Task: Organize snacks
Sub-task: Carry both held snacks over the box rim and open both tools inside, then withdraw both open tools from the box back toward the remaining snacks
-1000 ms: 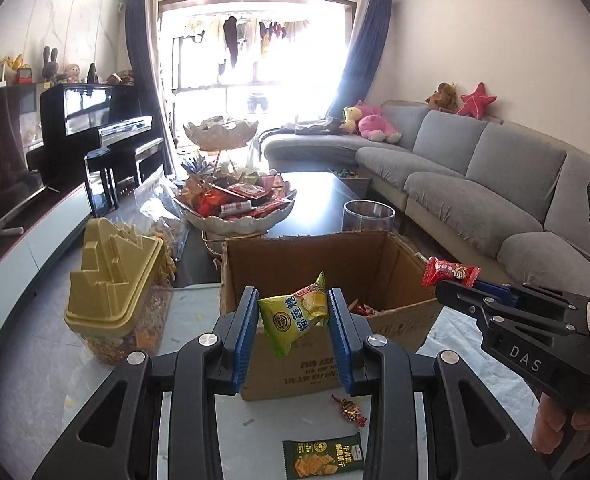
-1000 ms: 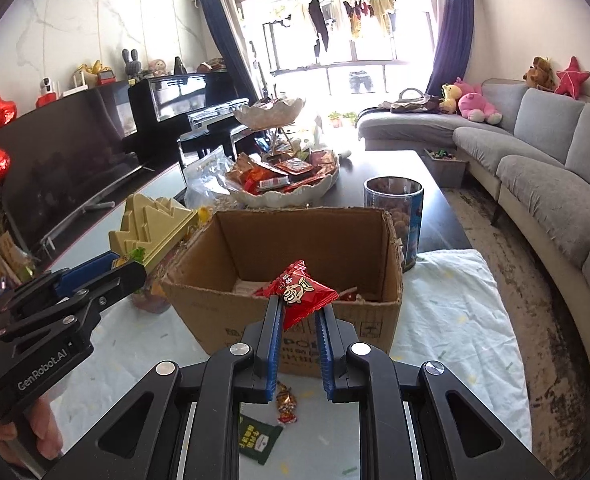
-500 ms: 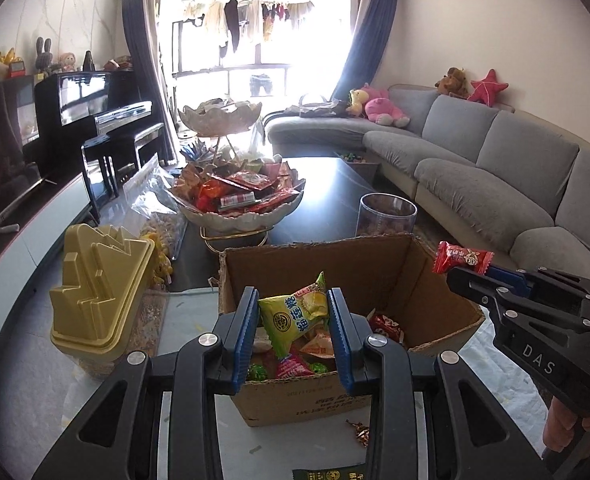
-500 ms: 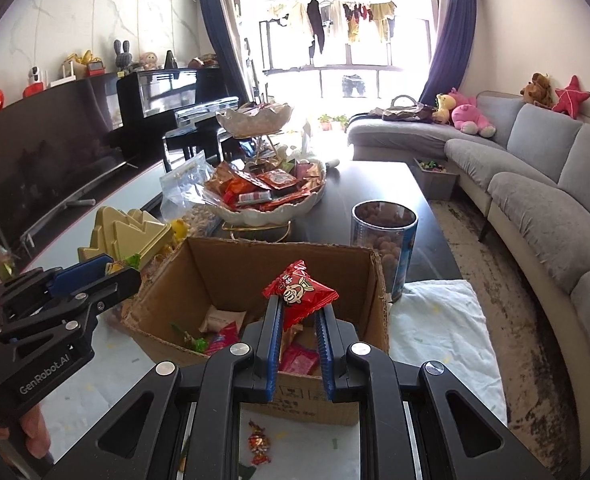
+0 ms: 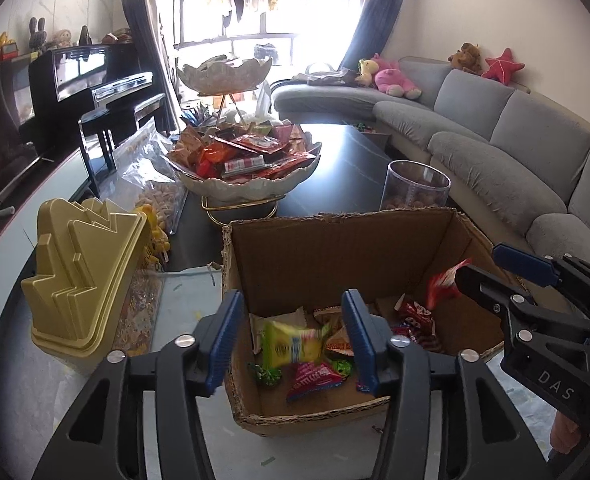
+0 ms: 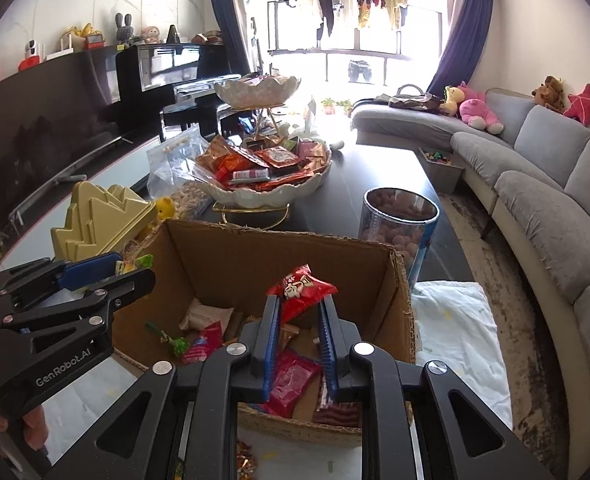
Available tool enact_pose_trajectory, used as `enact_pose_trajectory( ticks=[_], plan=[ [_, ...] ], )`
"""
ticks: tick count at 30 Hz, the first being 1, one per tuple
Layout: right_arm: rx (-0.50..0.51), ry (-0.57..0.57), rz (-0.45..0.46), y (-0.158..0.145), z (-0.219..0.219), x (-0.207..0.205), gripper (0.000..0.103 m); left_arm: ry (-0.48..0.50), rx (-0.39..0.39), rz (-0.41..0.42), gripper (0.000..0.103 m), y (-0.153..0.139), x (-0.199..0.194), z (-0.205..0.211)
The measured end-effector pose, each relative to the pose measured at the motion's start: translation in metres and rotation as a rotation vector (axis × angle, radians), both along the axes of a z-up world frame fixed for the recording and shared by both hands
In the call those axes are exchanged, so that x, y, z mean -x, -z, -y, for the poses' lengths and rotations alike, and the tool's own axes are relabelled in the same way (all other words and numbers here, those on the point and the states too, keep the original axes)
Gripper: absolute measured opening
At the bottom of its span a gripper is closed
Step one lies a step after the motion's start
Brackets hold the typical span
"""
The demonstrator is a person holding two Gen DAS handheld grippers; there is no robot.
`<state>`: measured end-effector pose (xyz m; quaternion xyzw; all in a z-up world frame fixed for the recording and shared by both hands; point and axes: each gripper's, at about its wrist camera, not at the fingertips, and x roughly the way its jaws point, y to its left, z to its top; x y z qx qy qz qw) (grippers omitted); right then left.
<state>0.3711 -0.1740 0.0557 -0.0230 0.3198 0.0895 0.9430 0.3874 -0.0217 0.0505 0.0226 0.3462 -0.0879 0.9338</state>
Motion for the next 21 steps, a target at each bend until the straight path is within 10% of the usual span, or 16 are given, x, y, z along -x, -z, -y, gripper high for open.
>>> enact_pose_trajectory(
  ticks=[2,21],
  plan=[
    [-0.003,0.017,0.007,0.002,0.001,0.002,0.052,-0.011,-0.001,0.007,0.064,0.002,0.006,-0.004],
    [-0.014,-0.031,0.042,0.015,0.011,0.075,0.052,0.038,-0.011,0.051,0.080,0.007,0.098,0.007]
  ],
)
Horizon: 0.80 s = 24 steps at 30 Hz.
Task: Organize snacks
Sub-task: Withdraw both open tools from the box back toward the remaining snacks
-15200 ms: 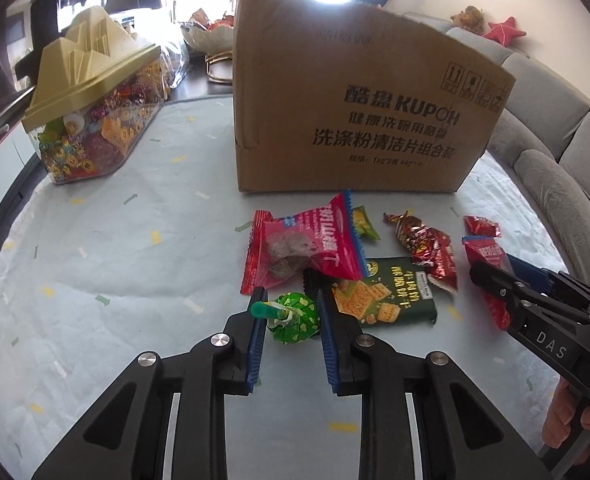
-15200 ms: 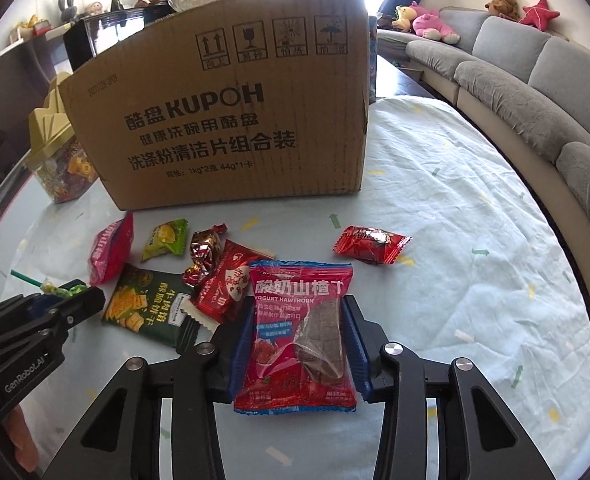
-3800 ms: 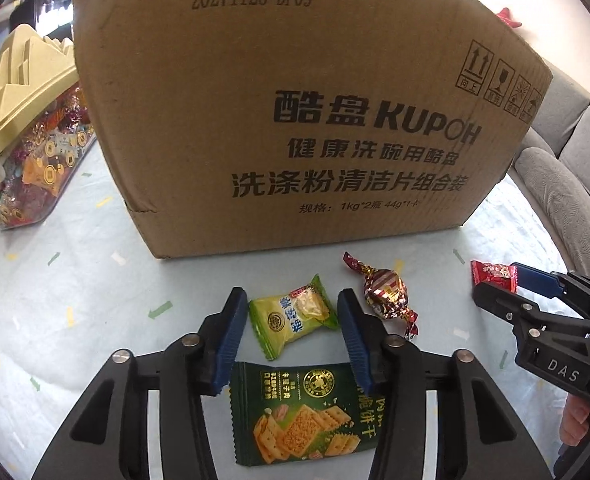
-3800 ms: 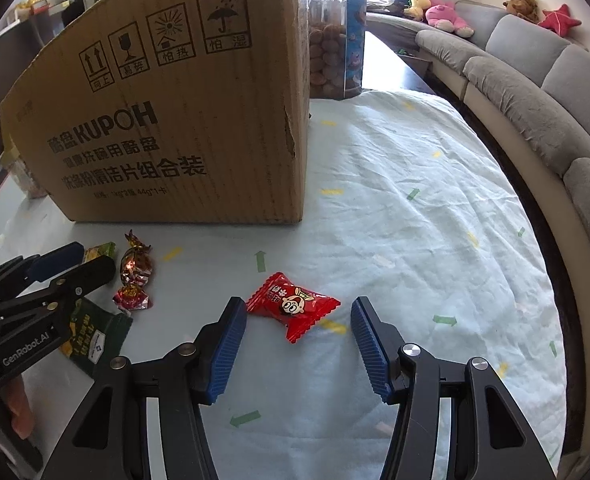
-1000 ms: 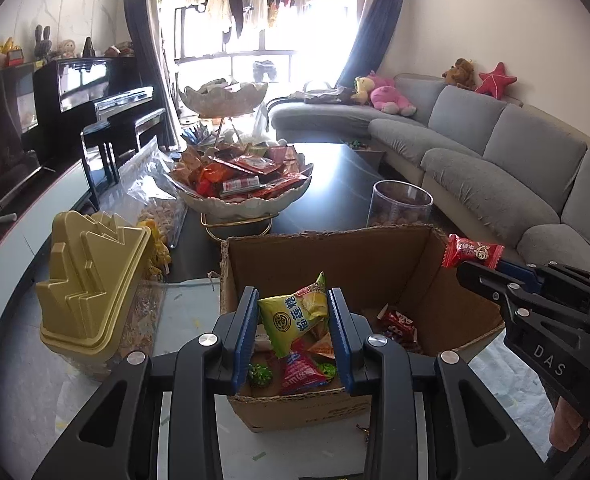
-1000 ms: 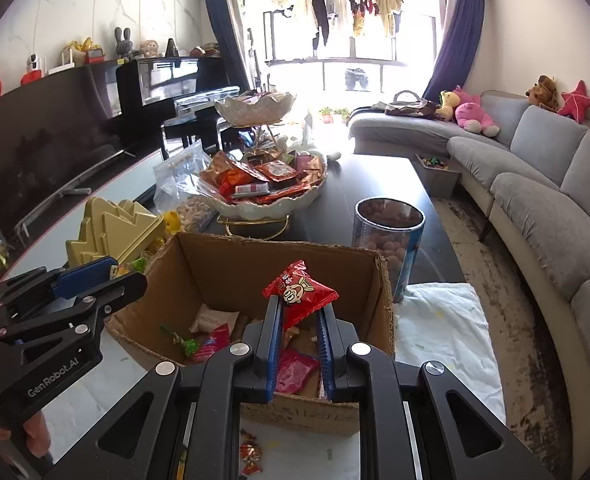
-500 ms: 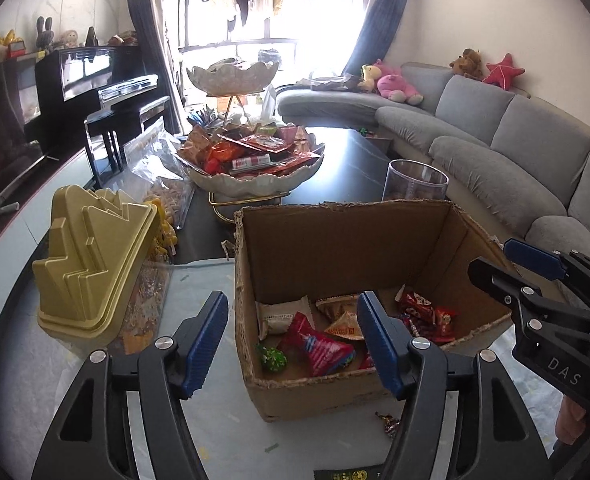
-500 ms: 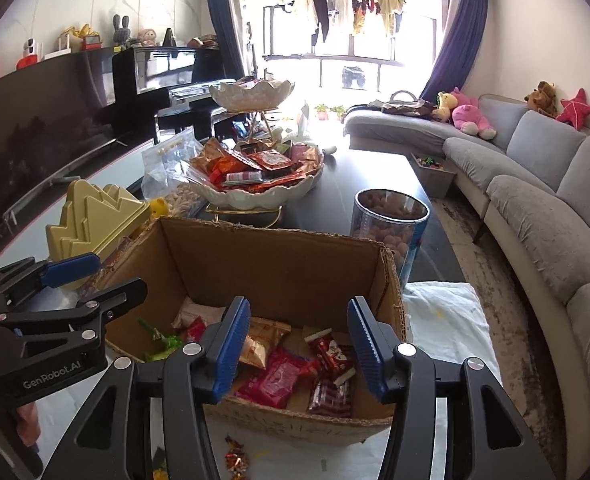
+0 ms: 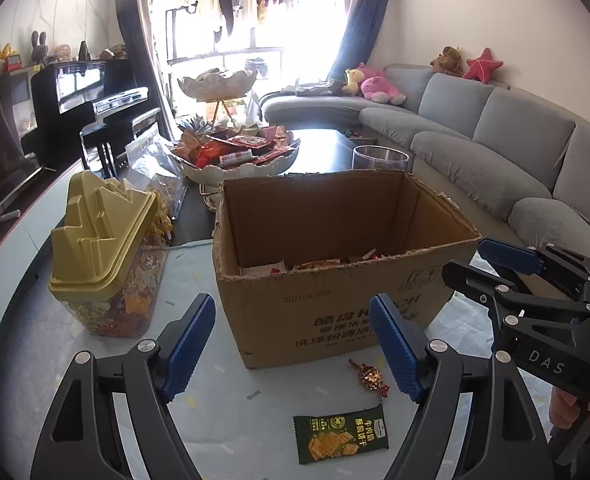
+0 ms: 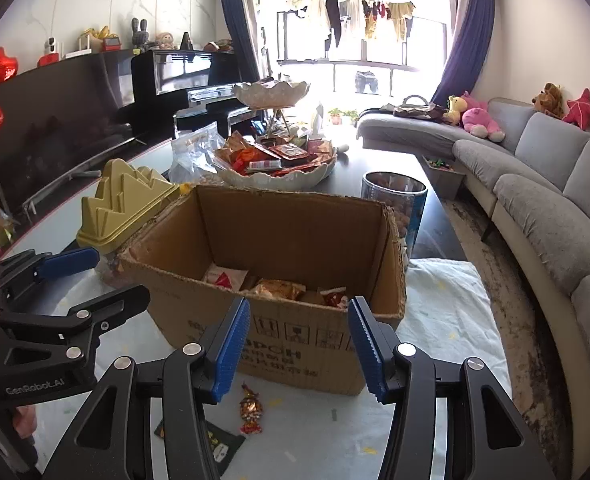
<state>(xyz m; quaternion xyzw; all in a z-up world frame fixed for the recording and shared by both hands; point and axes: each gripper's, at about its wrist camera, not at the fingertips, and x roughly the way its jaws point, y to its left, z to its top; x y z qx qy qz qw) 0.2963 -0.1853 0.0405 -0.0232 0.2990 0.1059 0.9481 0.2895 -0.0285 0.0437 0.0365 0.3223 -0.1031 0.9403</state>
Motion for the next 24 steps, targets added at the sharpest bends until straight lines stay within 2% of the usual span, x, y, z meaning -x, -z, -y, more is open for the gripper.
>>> enact_pose_trajectory(
  ticks=[7,17,24],
  plan=[
    [-0.011,-0.006,-0.024,0.016,0.009,0.023,0.052,0.017,-0.021,-0.031,0.085,0.016,0.021,0.012],
    [0.003,0.017,-0.088,0.049,0.024,0.046,0.052,0.024,-0.017,-0.163,0.087,0.064,0.035,0.024],
    [0.006,0.023,-0.145,0.071,0.026,0.049,0.056,0.019,-0.017,-0.259,0.088,0.095,0.033,0.028]
  ],
)
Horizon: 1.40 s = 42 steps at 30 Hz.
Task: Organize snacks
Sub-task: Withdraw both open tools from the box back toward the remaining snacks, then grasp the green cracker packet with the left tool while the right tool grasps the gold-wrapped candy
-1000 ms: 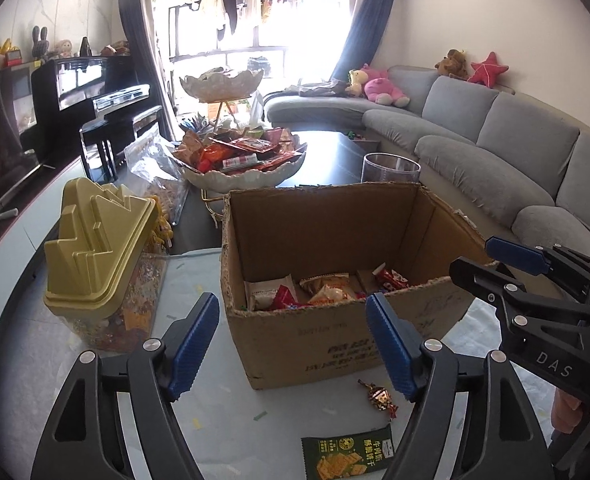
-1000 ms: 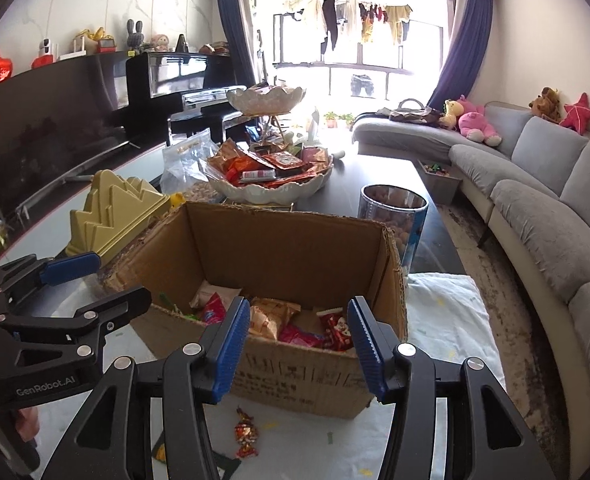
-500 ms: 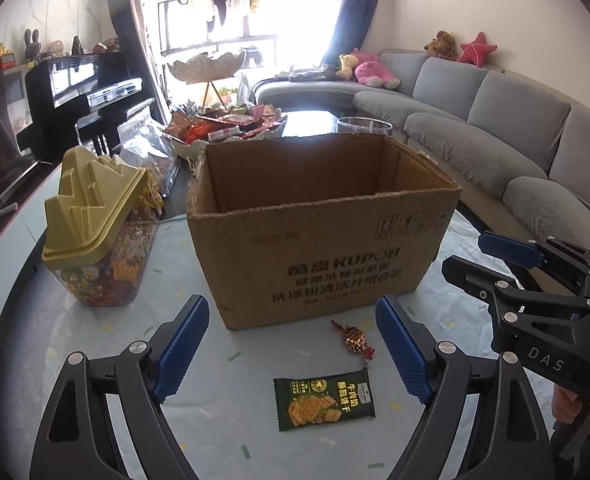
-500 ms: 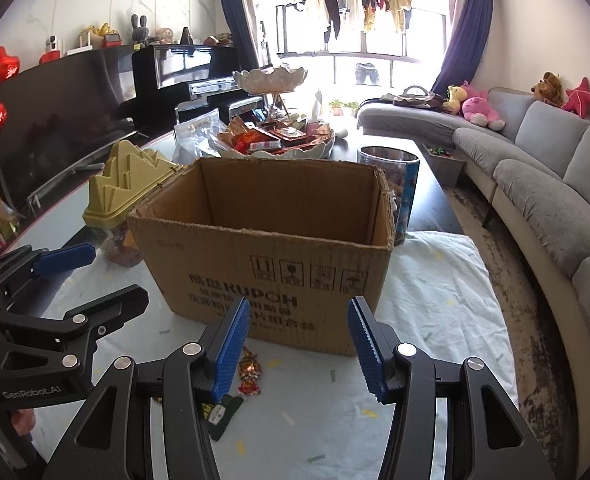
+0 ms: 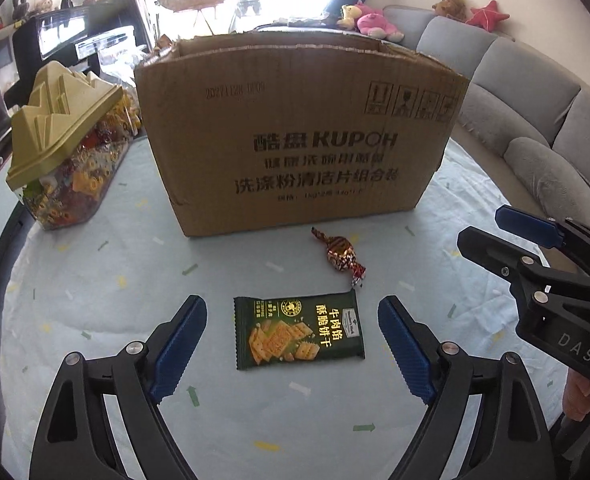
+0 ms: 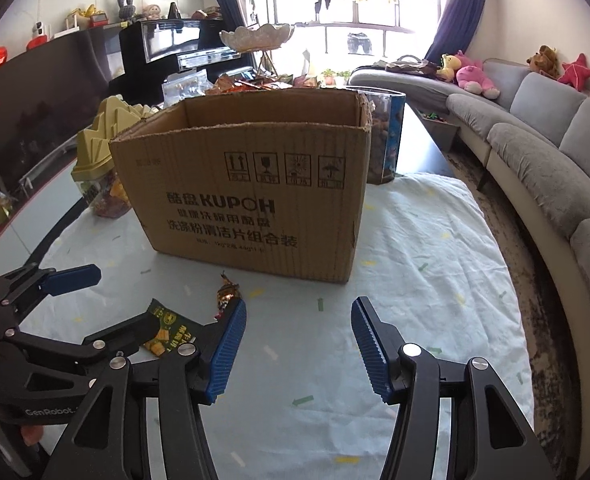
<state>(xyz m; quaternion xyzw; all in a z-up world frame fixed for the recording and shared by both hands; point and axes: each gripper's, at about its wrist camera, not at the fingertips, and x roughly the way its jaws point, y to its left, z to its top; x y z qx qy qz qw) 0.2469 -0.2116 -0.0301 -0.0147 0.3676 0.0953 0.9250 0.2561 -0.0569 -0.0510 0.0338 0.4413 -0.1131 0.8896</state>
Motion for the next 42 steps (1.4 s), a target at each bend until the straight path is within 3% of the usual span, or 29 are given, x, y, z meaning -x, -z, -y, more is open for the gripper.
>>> enact_pose_trajectory(
  ticks=[4,14,21,26,32,42],
  plan=[
    [0.021,0.002,-0.022,0.011,-0.002,0.001,0.056,0.009,-0.002,-0.063,0.088,0.018,-0.004,0.003],
    [0.045,0.008,-0.069,0.027,-0.003,-0.001,0.056,0.002,-0.026,-0.125,0.088,0.045,-0.011,0.009],
    [0.051,0.007,-0.085,0.033,-0.006,-0.002,0.056,-0.004,-0.030,-0.094,0.088,0.047,-0.012,0.010],
    [0.055,0.006,-0.093,0.035,-0.008,-0.003,0.056,-0.017,-0.016,-0.055,0.076,0.048,-0.007,0.007],
    [0.062,0.003,-0.107,0.038,-0.014,-0.003,0.056,-0.027,0.031,-0.051,0.071,0.047,-0.005,-0.007],
    [0.042,-0.035,-0.122,0.039,-0.035,-0.010,0.056,-0.075,0.071,-0.002,0.069,0.023,-0.003,-0.034]
  ],
)
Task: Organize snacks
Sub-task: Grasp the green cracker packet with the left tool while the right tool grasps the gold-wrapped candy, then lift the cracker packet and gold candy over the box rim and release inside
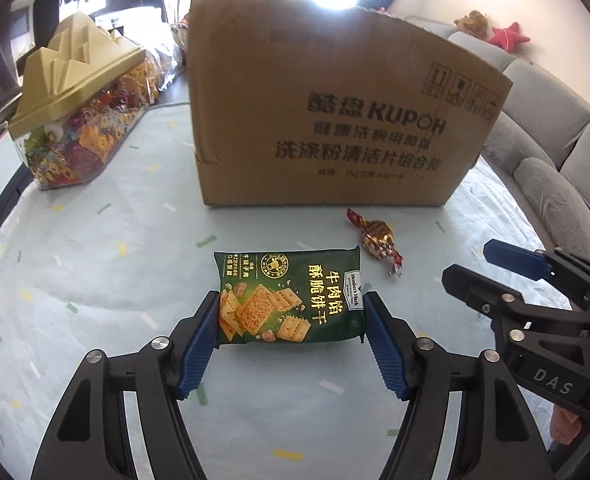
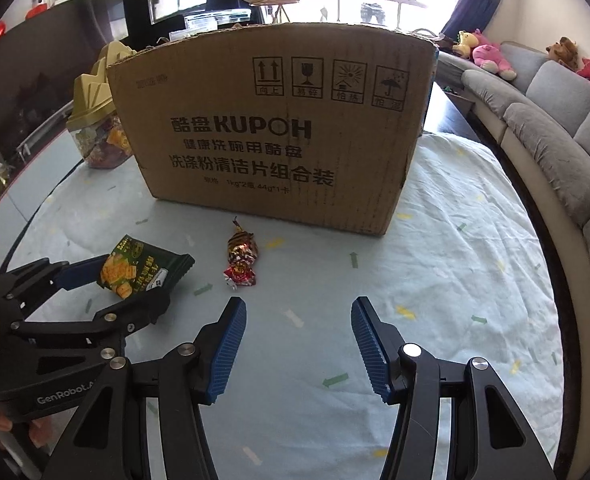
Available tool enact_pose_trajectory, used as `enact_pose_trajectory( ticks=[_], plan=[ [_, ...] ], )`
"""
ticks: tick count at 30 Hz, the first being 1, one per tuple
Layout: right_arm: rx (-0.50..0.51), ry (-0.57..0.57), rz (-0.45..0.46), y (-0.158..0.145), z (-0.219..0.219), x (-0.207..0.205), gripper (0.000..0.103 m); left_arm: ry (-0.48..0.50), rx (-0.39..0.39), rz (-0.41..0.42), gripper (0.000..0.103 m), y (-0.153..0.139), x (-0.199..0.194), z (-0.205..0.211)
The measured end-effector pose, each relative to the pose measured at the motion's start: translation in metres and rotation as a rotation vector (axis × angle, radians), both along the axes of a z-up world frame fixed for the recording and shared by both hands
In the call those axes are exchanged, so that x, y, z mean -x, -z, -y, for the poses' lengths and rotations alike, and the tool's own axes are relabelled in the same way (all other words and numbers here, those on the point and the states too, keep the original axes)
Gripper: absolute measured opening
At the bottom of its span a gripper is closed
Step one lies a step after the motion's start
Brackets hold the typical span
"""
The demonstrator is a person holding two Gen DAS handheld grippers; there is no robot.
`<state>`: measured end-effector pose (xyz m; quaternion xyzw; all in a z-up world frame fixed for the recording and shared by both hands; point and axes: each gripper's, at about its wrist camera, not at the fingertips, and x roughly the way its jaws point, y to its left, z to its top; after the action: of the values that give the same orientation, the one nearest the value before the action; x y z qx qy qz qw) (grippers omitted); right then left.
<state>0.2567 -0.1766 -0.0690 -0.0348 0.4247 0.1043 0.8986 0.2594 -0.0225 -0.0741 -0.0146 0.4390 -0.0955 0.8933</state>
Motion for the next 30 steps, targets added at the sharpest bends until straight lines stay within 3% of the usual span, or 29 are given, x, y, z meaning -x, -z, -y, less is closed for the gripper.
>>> enact_pose_trajectory(
  ticks=[13,21,25,30],
  plan=[
    [0.029,-0.057,-0.020,0.009,-0.041,-0.036,0.054,-0.064,0.006,0.011,0.069,-0.005,-0.014,-0.029],
    [0.056,-0.058,-0.051,0.024,-0.058,-0.054,0.039,-0.074,0.000,0.013,0.069,-0.002,-0.021,-0.035],
    [0.050,-0.061,-0.059,0.029,-0.064,-0.057,0.026,-0.075,0.005,0.014,0.069,-0.001,-0.023,-0.037],
    [0.041,-0.063,-0.053,0.029,-0.064,-0.056,0.025,-0.070,0.004,0.021,0.069,-0.003,-0.022,-0.035]
  ],
)
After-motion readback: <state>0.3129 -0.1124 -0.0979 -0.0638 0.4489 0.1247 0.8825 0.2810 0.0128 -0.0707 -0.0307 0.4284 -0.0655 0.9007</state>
